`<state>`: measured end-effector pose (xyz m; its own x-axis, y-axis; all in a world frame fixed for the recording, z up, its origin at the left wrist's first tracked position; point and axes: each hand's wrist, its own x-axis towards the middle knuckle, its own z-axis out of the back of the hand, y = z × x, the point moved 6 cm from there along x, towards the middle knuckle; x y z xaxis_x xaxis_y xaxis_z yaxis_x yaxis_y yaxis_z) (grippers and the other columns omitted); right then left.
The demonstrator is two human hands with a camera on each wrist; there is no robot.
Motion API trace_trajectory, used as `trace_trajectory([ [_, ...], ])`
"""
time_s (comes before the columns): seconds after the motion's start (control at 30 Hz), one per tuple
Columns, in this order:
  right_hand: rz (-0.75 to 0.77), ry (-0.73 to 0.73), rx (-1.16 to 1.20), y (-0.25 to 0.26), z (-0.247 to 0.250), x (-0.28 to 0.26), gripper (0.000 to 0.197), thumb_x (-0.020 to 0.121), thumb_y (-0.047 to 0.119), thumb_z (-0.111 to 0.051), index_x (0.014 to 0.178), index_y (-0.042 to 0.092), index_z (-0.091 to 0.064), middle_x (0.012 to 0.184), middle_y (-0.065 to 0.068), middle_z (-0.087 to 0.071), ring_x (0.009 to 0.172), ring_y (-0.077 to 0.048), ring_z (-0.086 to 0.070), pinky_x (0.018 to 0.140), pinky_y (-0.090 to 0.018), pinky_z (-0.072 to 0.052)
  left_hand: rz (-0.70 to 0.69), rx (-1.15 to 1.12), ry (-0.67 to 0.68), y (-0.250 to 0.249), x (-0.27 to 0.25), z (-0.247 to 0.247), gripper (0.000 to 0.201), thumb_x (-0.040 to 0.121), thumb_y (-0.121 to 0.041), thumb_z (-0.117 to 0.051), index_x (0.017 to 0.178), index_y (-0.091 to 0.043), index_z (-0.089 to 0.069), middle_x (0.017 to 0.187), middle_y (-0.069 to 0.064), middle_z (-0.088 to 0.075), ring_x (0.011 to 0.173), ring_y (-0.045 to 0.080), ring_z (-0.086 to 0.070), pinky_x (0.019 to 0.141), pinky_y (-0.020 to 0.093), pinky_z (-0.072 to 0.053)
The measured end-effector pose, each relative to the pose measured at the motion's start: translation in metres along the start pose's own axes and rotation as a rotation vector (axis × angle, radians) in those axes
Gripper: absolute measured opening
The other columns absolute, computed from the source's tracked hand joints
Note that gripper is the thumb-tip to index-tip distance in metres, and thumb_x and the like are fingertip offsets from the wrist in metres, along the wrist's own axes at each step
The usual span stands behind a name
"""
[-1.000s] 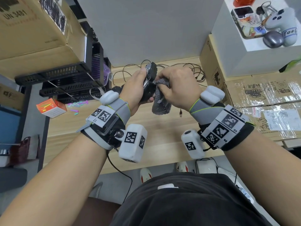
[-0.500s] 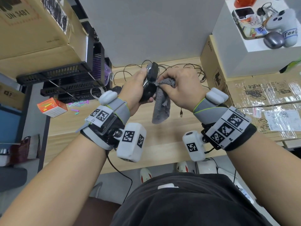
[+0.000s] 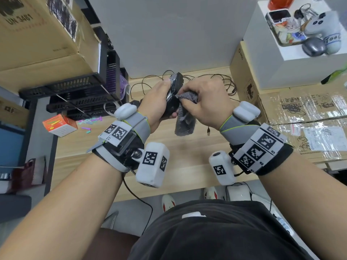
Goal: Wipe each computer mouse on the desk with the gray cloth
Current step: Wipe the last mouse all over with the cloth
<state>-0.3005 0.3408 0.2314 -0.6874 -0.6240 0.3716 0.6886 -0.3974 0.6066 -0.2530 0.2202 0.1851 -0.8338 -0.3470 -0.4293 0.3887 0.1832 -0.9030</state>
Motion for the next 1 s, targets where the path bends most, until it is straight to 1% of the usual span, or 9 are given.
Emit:
trace_trajectory([
  [0.1, 0.025, 0.044, 0.005, 0.002, 0.0, 0.003, 0.011, 0.076, 0.015, -0.067, 0.084, 0.015, -0.074, 0.081, 0.001, -0.073, 0.074, -0.02, -0.065, 0.072, -0.024, -0.044, 0.01, -0.013, 0.01, 0.003, -0.001, 0.001, 0.035, 0.106, -0.038, -0.039, 0.116, -0.011, -0.059, 0.087, 0.011, -0.061, 0.055, 0.022, -0.055, 0.048, 0.024, -0.046],
  [0.2, -0.022, 0.045, 0.007, -0.001, 0.0, 0.004, 0.01, 0.077, 0.018, -0.067, 0.084, 0.016, -0.074, 0.08, 0.002, -0.073, 0.075, -0.019, -0.065, 0.072, -0.021, -0.04, -0.006, -0.004, 0.0, 0.001, 0.001, 0.001, 0.031, 0.107, -0.037, -0.038, 0.113, -0.015, -0.058, 0.085, 0.008, -0.06, 0.055, 0.018, -0.055, 0.047, 0.024, -0.046],
  [0.37, -0.259, 0.046, 0.072, -0.013, -0.004, 0.008, 0.005, 0.078, 0.023, -0.071, 0.081, 0.021, -0.074, 0.077, 0.003, -0.071, 0.077, -0.019, -0.065, 0.077, -0.032, -0.05, -0.045, 0.064, -0.051, 0.001, 0.007, 0.005, 0.037, 0.105, -0.039, -0.038, 0.118, -0.012, -0.059, 0.097, 0.007, -0.06, 0.066, 0.017, -0.058, 0.05, 0.027, -0.048],
  [0.43, -0.363, 0.06, 0.194, -0.02, -0.008, 0.009, 0.003, 0.075, 0.026, -0.074, 0.075, 0.026, -0.072, 0.074, 0.008, -0.07, 0.072, -0.016, -0.065, 0.075, -0.035, -0.054, -0.062, 0.064, -0.059, 0.0, 0.008, 0.006, 0.041, 0.106, -0.04, -0.038, 0.123, -0.01, -0.058, 0.098, 0.008, -0.061, 0.067, 0.017, -0.059, 0.051, 0.028, -0.049],
  [0.5, -0.424, 0.043, 0.314, -0.025, -0.01, 0.009, 0.009, 0.071, 0.031, -0.076, 0.07, 0.03, -0.067, 0.072, 0.01, -0.068, 0.07, -0.015, -0.066, 0.072, -0.038, -0.057, -0.095, 0.093, -0.063, -0.005, 0.009, 0.005, 0.039, 0.107, -0.041, -0.037, 0.117, -0.01, -0.058, 0.094, 0.008, -0.06, 0.064, 0.016, -0.057, 0.05, 0.028, -0.048],
  [0.63, -0.349, 0.054, 0.377, -0.021, -0.008, 0.01, 0.008, 0.072, 0.03, -0.076, 0.075, 0.027, -0.069, 0.075, 0.01, -0.069, 0.073, -0.013, -0.066, 0.075, -0.039, -0.056, -0.106, 0.142, -0.063, -0.007, 0.01, 0.004, 0.03, 0.106, -0.04, -0.037, 0.102, -0.018, -0.057, 0.087, 0.007, -0.058, 0.064, 0.017, -0.055, 0.048, 0.027, -0.047],
  [0.73, -0.301, 0.061, 0.335, -0.019, -0.007, 0.01, 0.006, 0.075, 0.025, -0.075, 0.074, 0.027, -0.07, 0.073, 0.01, -0.069, 0.072, -0.012, -0.066, 0.075, -0.038, -0.055, -0.104, 0.115, -0.033, -0.002, 0.012, 0.004, 0.031, 0.104, -0.041, -0.037, 0.106, -0.018, -0.059, 0.093, 0.008, -0.06, 0.07, 0.02, -0.056, 0.051, 0.029, -0.048],
  [0.87, -0.338, 0.028, 0.254, -0.031, -0.005, 0.009, 0.015, 0.076, 0.025, -0.077, 0.068, 0.032, -0.066, 0.07, 0.015, -0.066, 0.071, -0.012, -0.064, 0.074, -0.037, -0.054, -0.12, 0.088, -0.031, 0.001, 0.013, 0.002, 0.036, 0.099, -0.047, -0.039, 0.108, -0.019, -0.061, 0.092, 0.009, -0.062, 0.066, 0.021, -0.057, 0.055, 0.03, -0.048],
  [1.0, -0.377, 0.036, 0.184, -0.033, -0.009, 0.012, 0.011, 0.078, 0.025, -0.076, 0.072, 0.027, -0.067, 0.07, 0.016, -0.063, 0.074, -0.011, -0.061, 0.075, -0.027, -0.05, -0.117, 0.087, -0.05, 0.002, 0.015, 0.0, 0.044, 0.102, -0.043, -0.037, 0.118, -0.008, -0.058, 0.092, 0.01, -0.06, 0.067, 0.02, -0.055, 0.054, 0.029, -0.046],
])
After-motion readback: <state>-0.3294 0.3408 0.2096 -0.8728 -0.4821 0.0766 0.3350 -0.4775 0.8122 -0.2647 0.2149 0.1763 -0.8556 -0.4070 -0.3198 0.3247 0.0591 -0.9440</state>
